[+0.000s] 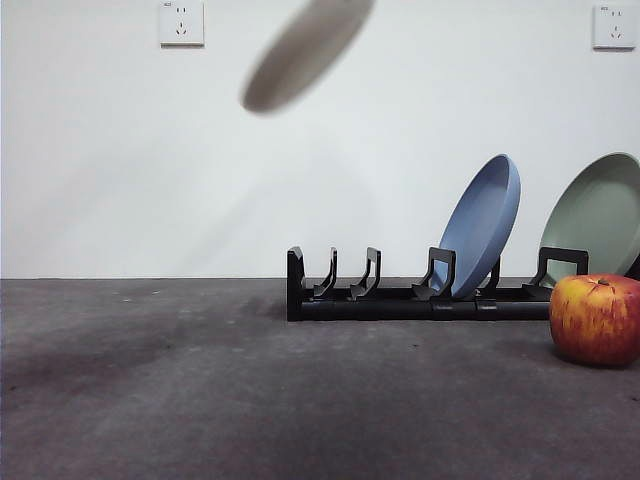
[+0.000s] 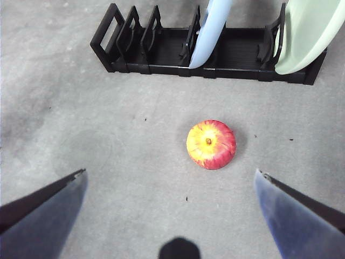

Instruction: Take the yellow plate from the plate rack,put the plate on the table,take the apple from the table,put the apple in the plate

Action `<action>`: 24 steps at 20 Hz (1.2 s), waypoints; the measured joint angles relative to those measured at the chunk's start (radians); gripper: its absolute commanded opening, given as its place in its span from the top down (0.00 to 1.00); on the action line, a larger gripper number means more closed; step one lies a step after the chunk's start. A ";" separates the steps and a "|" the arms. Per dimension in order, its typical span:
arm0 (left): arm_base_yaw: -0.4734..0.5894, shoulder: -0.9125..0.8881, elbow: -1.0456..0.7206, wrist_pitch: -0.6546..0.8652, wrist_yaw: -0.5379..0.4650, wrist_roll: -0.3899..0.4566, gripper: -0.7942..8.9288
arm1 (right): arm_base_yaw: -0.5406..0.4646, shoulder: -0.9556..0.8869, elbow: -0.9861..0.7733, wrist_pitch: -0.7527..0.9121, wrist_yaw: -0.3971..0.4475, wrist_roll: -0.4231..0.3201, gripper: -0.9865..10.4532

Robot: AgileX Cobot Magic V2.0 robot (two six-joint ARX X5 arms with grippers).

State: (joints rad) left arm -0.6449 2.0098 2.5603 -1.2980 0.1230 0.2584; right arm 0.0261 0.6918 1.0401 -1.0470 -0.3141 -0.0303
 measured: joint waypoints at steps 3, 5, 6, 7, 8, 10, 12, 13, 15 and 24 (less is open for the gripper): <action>-0.065 -0.066 0.002 -0.031 -0.097 0.035 0.92 | 0.000 0.006 0.000 0.017 0.000 0.000 0.42; -0.108 -0.090 0.003 -0.031 -0.118 0.039 0.92 | 0.000 0.013 0.000 0.021 0.000 0.000 0.42; -0.132 -0.096 0.003 -0.032 -0.139 0.039 0.92 | 0.000 0.014 0.000 0.021 0.000 0.000 0.42; -0.156 -0.097 -0.001 -0.032 -0.157 0.039 0.92 | 0.000 0.014 0.000 0.021 0.000 0.000 0.42; -0.181 -0.098 -0.014 -0.032 -0.180 0.039 0.92 | 0.000 0.014 0.000 0.021 -0.001 0.000 0.42; -0.235 -0.103 -0.079 -0.031 -0.225 0.039 0.92 | 0.000 0.014 0.000 0.018 -0.007 0.000 0.42; -0.288 -0.122 -0.209 -0.027 -0.276 0.039 0.92 | 0.000 0.014 0.000 0.018 -0.008 0.000 0.42; -0.310 -0.140 -0.291 -0.027 -0.308 0.039 0.92 | 0.000 0.014 0.000 0.018 -0.008 0.000 0.42; -0.341 -0.184 -0.462 -0.028 -0.342 0.036 0.92 | 0.000 0.014 0.000 0.018 -0.008 0.000 0.42; -0.442 -0.233 -0.984 0.246 -0.348 -0.024 0.92 | 0.000 0.014 0.000 0.022 -0.008 0.000 0.42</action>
State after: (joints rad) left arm -1.0870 1.7771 1.5764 -1.0519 -0.2245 0.2340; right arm 0.0261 0.7055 1.0401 -1.0252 -0.3222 -0.0303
